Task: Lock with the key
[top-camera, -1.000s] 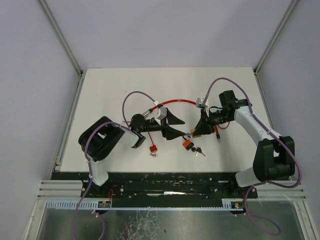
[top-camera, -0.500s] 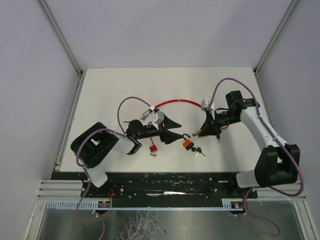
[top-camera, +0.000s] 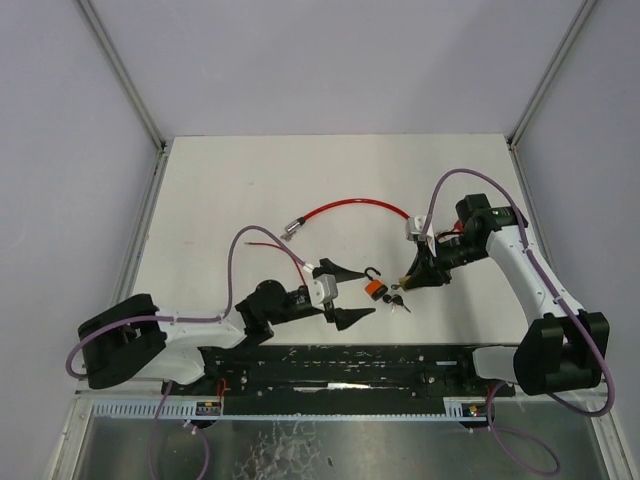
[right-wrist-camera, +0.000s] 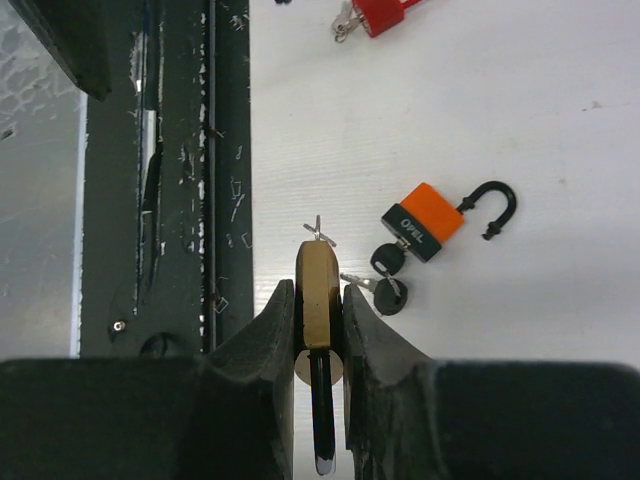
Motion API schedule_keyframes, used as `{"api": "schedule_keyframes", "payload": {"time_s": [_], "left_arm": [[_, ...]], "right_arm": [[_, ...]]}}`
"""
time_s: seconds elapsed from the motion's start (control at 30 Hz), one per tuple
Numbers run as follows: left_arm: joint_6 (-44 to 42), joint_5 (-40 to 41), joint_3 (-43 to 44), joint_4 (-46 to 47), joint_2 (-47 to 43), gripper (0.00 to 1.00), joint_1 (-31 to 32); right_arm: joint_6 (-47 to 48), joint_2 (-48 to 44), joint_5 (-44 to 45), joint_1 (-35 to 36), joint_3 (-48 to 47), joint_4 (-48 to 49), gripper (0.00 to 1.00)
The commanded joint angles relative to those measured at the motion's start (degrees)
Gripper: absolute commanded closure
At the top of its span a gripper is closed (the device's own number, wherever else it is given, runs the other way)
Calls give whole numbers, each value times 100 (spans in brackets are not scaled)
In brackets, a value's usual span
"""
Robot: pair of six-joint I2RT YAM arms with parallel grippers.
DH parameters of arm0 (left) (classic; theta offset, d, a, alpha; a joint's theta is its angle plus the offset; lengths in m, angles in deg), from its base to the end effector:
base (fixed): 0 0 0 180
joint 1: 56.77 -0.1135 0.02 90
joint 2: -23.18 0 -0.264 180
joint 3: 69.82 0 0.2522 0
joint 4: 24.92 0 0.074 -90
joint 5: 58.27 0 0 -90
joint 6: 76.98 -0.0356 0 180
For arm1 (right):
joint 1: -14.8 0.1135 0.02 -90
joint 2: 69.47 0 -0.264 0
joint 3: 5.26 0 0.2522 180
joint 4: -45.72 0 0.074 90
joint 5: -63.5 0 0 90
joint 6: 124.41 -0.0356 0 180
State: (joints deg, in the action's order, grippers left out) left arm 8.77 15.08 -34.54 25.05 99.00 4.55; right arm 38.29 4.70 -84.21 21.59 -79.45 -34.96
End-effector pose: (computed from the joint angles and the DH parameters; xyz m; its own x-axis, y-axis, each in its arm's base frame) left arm 0.1128 -0.2274 0.2232 0.1508 -0.1276 -0.9803 0.9677 0.2219 0.1199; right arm 0.2102 0.0553 0.2758 -0.1010 -0.5257 -0.8447 -0.9948 0.0415 0.0931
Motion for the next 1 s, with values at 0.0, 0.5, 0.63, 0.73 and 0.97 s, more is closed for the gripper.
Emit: {"api": "schedule_keyframes", "payload": {"time_s": [0.0,0.5,0.63,0.73,0.97], "left_arm": [[-736,1537,297,-1040,-385,26,534],[-1513,2960,1375,-1199,284,25,1779],[-1573,2761,2538,-3119,361,23,1785],[-1837,2697,3173,-4167,301,17,1782],[-2187,2393,4598,-6333,205,0,1746]], "right_arm": [[144,24,-407,-11,19,-350,100],[-741,-121,-553,-11,-84,-228,100],[-946,-221,-516,-75,-42,-119,100],[-1141,-271,-534,-237,-16,1,100],[-1281,-304,-680,-525,2,47,100]]}}
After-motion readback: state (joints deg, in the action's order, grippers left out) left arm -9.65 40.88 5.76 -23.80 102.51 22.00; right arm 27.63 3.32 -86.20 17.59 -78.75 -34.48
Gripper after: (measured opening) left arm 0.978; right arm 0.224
